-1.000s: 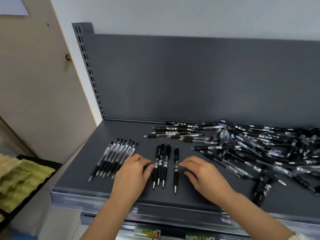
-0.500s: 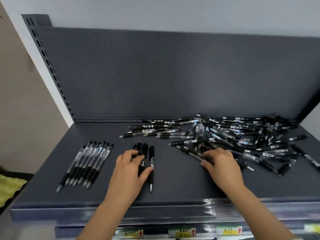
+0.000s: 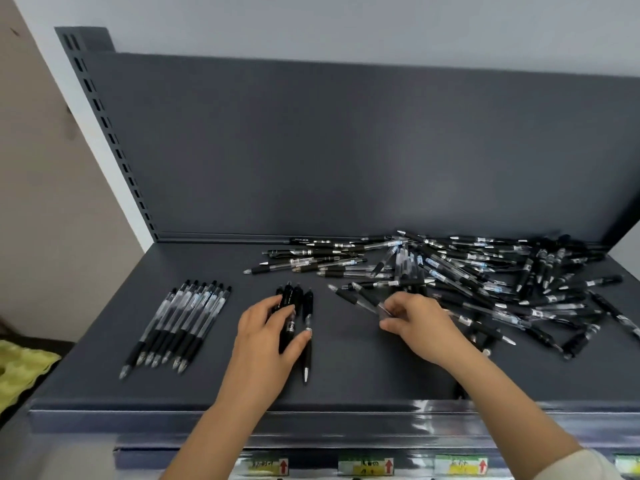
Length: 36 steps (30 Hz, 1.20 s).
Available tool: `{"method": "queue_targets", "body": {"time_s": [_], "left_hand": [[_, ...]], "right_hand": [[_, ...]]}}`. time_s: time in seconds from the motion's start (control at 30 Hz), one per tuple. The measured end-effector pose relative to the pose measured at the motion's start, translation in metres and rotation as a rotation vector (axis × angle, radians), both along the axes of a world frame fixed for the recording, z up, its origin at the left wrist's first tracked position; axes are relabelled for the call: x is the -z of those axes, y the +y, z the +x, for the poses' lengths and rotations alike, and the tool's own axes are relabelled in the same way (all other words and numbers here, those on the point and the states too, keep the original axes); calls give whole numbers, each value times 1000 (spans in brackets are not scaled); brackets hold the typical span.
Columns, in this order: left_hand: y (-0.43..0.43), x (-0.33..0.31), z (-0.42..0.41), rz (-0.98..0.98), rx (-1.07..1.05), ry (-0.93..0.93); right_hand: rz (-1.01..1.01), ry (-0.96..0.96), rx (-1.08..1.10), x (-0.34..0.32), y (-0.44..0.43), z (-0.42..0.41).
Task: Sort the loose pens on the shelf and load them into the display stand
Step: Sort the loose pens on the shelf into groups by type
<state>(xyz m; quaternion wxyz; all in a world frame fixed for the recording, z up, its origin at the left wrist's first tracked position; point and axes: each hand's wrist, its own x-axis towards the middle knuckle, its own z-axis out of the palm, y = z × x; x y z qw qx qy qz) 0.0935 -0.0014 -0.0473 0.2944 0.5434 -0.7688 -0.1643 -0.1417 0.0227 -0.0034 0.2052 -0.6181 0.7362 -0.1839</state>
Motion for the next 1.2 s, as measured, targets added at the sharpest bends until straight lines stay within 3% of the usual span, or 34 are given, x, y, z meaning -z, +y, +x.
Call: {"method": "queue_targets", "body": {"time_s": [0.07, 0.2, 0.33, 0.4, 0.5, 0.6, 0.7, 0.77, 0.87, 1.03, 1.2], "left_hand": [[3, -9, 0, -125, 7, 34], [3, -34, 2, -221, 68, 82], [-2, -45, -2, -362, 240, -276], [2, -50, -8, -280, 273, -383], [0, -45, -5, -147, 199, -319], [-2, -45, 1, -33, 147, -12], [-4, -46, 10, 201, 38, 300], [-5, -49, 16, 323, -35, 491], [-4, -53, 28, 490, -105, 744], [0, -57, 43, 556, -83, 795], [6, -58, 63, 587, -99, 812]], "right_hand": [[-86, 37, -102, -6, -1, 8], [-348, 320, -311, -13, -7, 23], [-498, 461, -473, -16, -13, 36], [-537, 501, -511, -20, -15, 44], [-613, 503, -519, -23, -18, 51], [-745, 394, -422, -22, -22, 55], [-794, 255, -122, -23, -24, 58], [-631, 81, 34, -28, -24, 60], [-357, -297, 42, -31, -29, 69], [-83, -746, -93, -32, -45, 108], [1, -813, -179, -38, -58, 145]]}}
